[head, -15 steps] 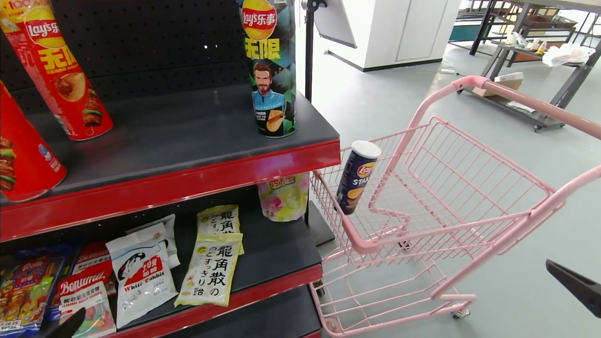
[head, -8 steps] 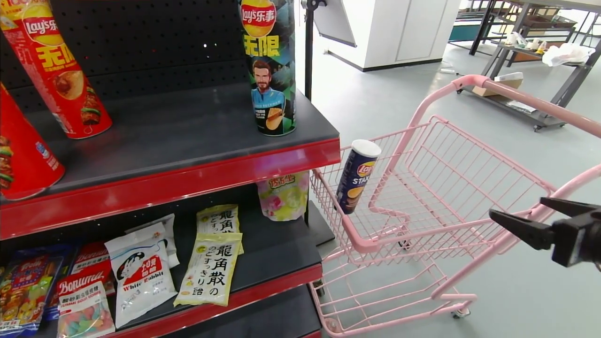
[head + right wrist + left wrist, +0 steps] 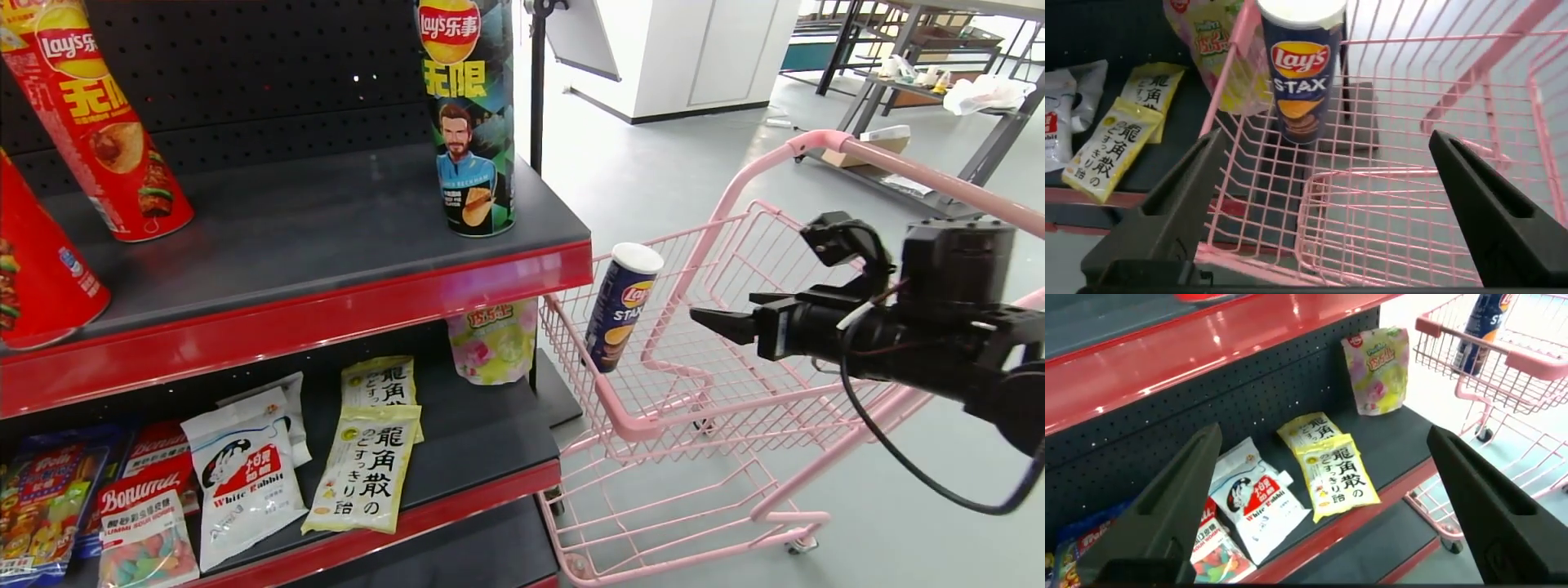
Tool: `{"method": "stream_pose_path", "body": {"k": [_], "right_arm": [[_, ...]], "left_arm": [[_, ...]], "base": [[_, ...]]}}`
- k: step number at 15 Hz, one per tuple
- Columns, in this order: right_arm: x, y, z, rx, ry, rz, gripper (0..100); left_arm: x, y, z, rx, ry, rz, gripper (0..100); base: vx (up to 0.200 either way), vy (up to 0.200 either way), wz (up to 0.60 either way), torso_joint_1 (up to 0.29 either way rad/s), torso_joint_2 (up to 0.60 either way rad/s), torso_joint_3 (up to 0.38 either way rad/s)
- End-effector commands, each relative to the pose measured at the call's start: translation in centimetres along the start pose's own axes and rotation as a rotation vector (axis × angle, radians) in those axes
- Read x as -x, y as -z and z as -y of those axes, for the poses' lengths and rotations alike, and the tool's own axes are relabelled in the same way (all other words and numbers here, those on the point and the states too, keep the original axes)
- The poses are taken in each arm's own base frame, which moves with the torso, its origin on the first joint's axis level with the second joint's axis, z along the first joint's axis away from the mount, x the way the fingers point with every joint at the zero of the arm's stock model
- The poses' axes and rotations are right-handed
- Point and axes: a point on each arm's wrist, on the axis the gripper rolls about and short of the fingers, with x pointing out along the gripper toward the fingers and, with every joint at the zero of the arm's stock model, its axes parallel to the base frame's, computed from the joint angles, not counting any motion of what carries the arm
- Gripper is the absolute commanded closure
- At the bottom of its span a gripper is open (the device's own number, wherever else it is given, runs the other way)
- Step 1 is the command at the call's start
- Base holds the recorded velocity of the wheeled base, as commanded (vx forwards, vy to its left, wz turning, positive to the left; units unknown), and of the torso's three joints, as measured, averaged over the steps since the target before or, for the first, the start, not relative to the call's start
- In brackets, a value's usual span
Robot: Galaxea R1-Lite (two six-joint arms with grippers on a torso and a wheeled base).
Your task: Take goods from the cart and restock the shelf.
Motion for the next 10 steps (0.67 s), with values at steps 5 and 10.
{"method": "stream_pose_path", "body": {"k": [5, 10], "right_arm": [[-9.7, 1.8, -0.1, -0.018, -0.069, -0.060, 0], [-13.5, 0.9, 0.7, -0.027, -0.069, -0.005, 0]], "left_arm": [[-0.2, -0.1, 0.0, -0.005, 0.001, -0.015, 0], [-0.4, -0.2, 0.1, -0.008, 0.003, -0.029, 0]], "base": [[0.000, 0.000, 0.00, 0.000, 0.00, 0.000], [0.000, 0.000, 0.00, 0.000, 0.00, 0.000]]}}
